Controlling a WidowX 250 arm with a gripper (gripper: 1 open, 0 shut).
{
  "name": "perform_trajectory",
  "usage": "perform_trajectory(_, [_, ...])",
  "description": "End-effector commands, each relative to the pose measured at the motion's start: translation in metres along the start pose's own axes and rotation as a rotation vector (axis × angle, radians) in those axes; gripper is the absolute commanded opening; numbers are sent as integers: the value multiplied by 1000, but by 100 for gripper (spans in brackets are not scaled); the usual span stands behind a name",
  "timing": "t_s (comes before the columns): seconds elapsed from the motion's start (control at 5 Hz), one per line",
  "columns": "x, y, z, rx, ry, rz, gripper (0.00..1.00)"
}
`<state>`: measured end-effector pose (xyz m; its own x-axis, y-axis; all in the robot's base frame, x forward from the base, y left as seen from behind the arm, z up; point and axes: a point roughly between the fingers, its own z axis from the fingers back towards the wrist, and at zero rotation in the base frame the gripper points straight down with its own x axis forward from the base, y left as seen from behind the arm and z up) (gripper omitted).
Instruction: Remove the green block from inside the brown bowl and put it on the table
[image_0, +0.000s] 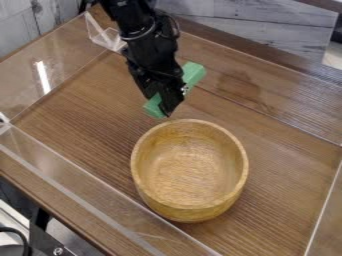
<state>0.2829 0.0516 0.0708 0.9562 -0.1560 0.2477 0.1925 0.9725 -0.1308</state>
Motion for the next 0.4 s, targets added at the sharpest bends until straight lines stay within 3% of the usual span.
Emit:
perform_trajectory(0.0, [15,9,11,26,-55,1,0])
perform_trajectory(0.2, [17,11,9,24,-55,5,0])
